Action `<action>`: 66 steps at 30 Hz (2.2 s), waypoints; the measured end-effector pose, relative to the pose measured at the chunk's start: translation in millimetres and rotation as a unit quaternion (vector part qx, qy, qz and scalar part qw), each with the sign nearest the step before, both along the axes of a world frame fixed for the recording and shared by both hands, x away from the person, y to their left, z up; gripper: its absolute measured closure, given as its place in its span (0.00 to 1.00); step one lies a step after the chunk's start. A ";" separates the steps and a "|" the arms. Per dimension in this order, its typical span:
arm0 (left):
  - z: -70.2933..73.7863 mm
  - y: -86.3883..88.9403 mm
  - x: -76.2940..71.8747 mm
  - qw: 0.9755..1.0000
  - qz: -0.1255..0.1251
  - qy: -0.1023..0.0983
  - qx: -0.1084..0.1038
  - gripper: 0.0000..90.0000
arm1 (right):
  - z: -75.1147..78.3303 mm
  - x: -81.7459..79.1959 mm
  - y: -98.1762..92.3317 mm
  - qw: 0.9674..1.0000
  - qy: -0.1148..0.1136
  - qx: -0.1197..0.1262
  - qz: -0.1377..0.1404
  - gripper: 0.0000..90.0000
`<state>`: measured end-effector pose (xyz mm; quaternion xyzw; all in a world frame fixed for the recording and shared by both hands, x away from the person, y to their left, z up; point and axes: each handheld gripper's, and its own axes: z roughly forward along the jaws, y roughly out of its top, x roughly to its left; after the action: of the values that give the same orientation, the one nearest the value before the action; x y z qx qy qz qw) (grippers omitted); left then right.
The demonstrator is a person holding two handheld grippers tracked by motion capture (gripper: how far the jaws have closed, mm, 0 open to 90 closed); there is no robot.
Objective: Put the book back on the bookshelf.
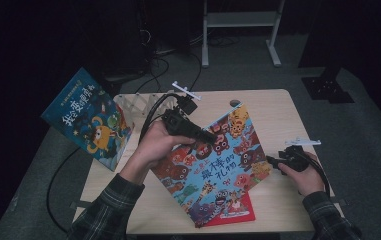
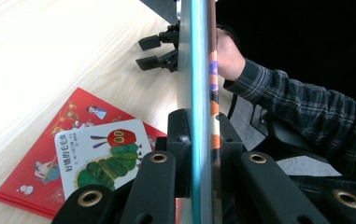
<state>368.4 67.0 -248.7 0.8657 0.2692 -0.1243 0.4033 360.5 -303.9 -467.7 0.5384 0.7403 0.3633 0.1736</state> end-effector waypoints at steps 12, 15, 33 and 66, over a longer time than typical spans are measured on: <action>24.8 23.8 -1.9 0.998 0.035 -0.047 0.021 0.89 | -2.7 6.2 2.0 1.000 0.001 -0.014 -0.005 0.43; 27.8 32.9 0.1 0.998 0.044 -0.050 0.022 0.90 | -4.1 9.9 3.0 1.000 -0.001 -0.023 -0.006 0.41; 31.8 88.5 10.3 0.990 0.117 -0.055 0.056 0.89 | -14.6 21.8 5.1 0.998 -0.018 -0.058 -0.003 0.29; 35.1 189.0 -7.5 0.974 0.213 -0.051 0.061 0.90 | -15.6 22.2 5.9 0.998 -0.019 -0.057 -0.011 0.26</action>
<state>361.0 256.0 -213.6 0.8168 0.4336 0.0255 0.3798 382.7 -298.1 -483.3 0.5285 0.7504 0.3290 0.2222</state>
